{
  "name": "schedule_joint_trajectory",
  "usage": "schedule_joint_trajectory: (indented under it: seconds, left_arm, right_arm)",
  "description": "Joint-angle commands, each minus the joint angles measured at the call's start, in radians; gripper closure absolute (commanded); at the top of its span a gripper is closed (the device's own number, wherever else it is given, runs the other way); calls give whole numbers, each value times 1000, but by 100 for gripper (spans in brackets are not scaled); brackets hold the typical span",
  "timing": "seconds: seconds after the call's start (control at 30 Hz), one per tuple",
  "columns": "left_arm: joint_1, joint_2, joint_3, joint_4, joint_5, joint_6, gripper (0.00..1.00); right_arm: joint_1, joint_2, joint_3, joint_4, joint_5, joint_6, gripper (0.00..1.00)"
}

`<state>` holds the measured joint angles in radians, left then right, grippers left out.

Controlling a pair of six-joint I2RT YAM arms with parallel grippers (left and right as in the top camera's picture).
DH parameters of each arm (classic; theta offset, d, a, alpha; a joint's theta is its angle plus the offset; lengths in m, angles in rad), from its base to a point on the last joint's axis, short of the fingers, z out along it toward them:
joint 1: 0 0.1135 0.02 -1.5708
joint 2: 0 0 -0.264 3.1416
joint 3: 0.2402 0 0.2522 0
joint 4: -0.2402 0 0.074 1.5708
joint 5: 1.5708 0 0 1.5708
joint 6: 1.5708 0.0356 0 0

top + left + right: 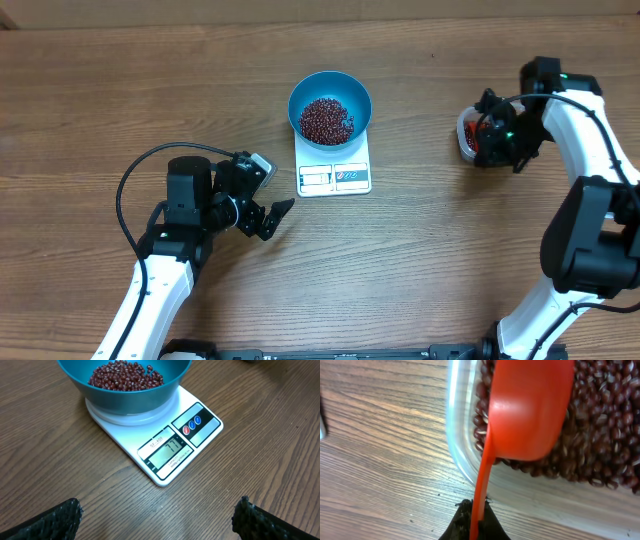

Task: Scoop item into bowl and weigh 150g on scale
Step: 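Dip the scoop into the red beans and lift it with the right gripper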

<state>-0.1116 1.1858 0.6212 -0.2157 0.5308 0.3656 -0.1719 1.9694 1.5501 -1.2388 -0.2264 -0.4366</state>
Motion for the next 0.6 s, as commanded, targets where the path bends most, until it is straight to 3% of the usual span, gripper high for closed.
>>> schedule_joint_trajectory:
  seconds: [0.0, 0.13, 0.57]
  left_arm:
    - [-8, 3, 3, 3, 8, -11, 0]
    - [-8, 3, 3, 3, 8, -11, 0]
    - [-8, 3, 3, 3, 8, -11, 1]
  right_arm:
    - [-46, 8, -13, -12, -88, 49, 96]
    - [-96, 8, -13, -5, -105, 117, 96]
    - [-156, 8, -13, 8, -382, 119, 96]
